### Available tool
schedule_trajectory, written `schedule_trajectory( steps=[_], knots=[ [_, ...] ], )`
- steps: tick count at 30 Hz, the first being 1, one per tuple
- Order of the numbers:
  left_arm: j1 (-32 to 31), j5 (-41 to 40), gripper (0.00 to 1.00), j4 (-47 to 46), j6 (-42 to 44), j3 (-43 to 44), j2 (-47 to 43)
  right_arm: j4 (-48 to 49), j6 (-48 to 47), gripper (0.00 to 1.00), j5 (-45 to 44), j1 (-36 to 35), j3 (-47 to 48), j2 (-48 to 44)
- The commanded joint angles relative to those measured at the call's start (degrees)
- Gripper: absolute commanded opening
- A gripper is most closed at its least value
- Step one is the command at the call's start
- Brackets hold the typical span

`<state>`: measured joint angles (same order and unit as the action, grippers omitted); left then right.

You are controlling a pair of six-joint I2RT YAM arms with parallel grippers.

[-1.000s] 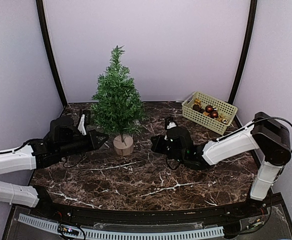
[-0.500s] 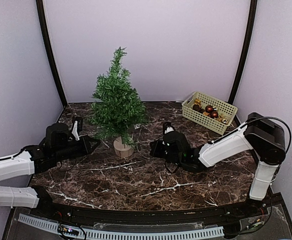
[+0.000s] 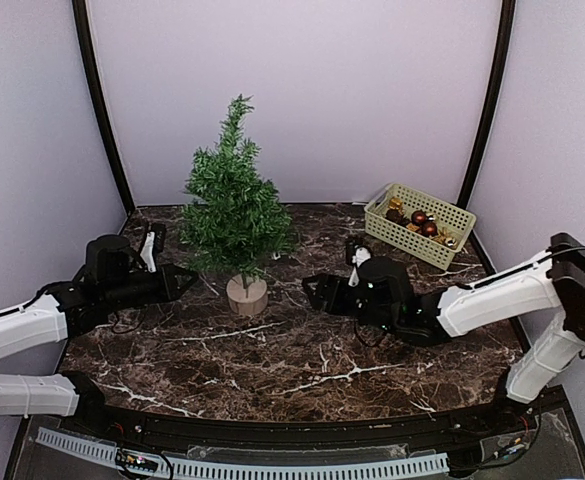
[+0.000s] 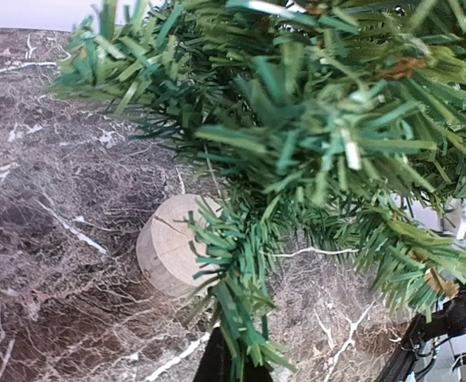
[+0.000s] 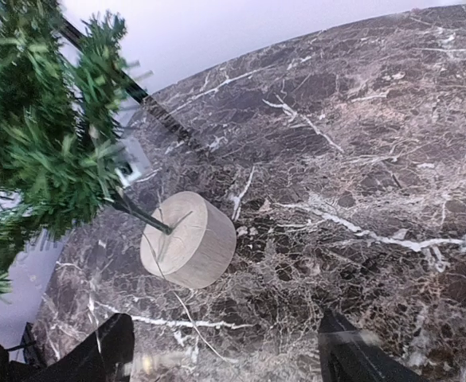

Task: Decorate the small christmas tree
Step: Wrap the side of the string light in the gap of the branches.

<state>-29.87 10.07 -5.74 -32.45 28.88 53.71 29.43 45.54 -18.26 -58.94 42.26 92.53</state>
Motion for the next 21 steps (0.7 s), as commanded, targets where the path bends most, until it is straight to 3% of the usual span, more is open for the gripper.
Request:
schedule_trajectory(
  steps=[1,7,14,21],
  knots=[
    [1.68,0.95,0.0,3.47,3.99,2.68,0.52,-6.32,-3.66,0.86,0.37,-0.27,-4.93,-11.57],
    [3.96,2.45,0.0,4.17,5.47,3.65,1.43,-20.22,-6.4,0.95,-1.5,-0.21,-7.62,-26.08],
    [4.59,3.56,0.0,4.02,5.72,4.03,2.51,-27.12,-7.79,0.99,2.69,0.5,-7.75,-40.31],
    [4.73,4.2,0.0,3.9,5.73,3.98,2.38,-42.74,-1.97,0.99,-1.65,6.24,-10.12,-43.13]
  ],
)
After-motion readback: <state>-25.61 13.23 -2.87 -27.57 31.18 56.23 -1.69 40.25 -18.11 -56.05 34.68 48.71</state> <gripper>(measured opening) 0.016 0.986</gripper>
